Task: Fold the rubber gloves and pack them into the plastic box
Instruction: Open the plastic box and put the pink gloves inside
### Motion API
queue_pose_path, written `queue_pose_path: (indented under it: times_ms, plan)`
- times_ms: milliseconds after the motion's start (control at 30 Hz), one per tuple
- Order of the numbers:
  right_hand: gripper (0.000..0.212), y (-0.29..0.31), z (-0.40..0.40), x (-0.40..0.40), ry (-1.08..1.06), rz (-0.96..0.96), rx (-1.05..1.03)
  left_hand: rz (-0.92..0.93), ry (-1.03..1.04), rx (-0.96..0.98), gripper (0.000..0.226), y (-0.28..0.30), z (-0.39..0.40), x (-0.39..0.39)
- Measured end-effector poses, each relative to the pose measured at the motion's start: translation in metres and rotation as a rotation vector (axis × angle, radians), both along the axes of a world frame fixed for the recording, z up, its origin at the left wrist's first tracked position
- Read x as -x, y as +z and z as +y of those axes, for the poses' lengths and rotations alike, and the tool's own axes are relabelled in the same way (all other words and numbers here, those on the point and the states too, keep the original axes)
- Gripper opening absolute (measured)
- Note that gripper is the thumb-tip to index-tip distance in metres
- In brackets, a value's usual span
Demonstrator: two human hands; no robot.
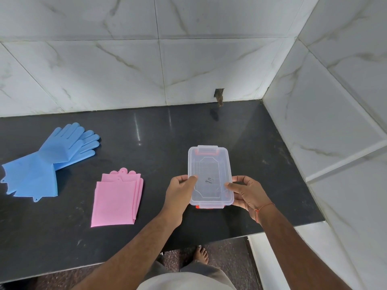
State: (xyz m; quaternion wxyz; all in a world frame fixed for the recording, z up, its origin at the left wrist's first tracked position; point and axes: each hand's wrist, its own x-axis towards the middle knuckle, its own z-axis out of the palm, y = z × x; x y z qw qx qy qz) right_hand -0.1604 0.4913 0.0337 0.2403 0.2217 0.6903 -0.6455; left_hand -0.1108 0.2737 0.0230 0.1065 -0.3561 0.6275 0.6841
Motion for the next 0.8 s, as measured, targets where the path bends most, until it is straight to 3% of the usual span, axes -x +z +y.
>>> queue_pose_path:
  times_ms: [533, 800]
  plan:
    - [0.040, 0.000, -0.006, -0.005, -0.038, -0.048, 0.130, -0.002, 0.026, -0.026, 0.035, 0.006, -0.004, -0.001]
    - [0.042, 0.002, -0.012, -0.002, -0.031, -0.066, 0.144, -0.049, -0.057, 0.026, 0.031, 0.015, -0.006, 0.008]
